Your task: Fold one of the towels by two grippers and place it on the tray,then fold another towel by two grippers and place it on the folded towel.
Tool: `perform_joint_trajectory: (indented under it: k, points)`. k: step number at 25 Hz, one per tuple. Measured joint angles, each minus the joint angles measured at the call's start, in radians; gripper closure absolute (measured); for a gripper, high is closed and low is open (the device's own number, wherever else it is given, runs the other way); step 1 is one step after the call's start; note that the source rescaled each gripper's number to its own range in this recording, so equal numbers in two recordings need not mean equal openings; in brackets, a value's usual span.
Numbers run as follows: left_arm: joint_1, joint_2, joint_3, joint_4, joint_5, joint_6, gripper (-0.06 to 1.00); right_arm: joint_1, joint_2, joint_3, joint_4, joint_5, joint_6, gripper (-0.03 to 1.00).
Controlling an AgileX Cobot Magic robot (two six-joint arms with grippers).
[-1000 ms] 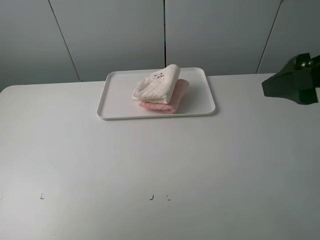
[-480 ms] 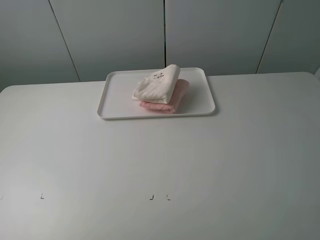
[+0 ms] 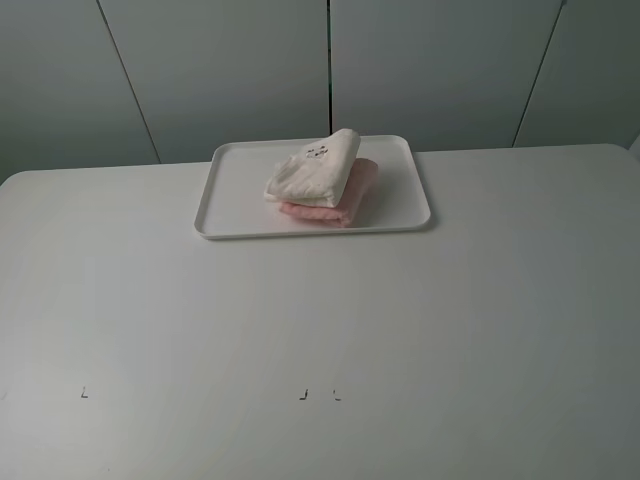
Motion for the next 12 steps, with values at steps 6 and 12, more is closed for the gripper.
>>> perform_joint_trajectory:
  k: [6,12]
  points:
    - [0.000,-0.006,0.000,-0.003,-0.053,0.045,-0.05,0.000,-0.064,0.033,0.000,0.006,-0.014,-0.03]
    - [0.000,-0.006,0.037,-0.009,-0.084,0.060,-0.05,0.000,-0.068,0.082,0.000,0.000,-0.018,-0.03]
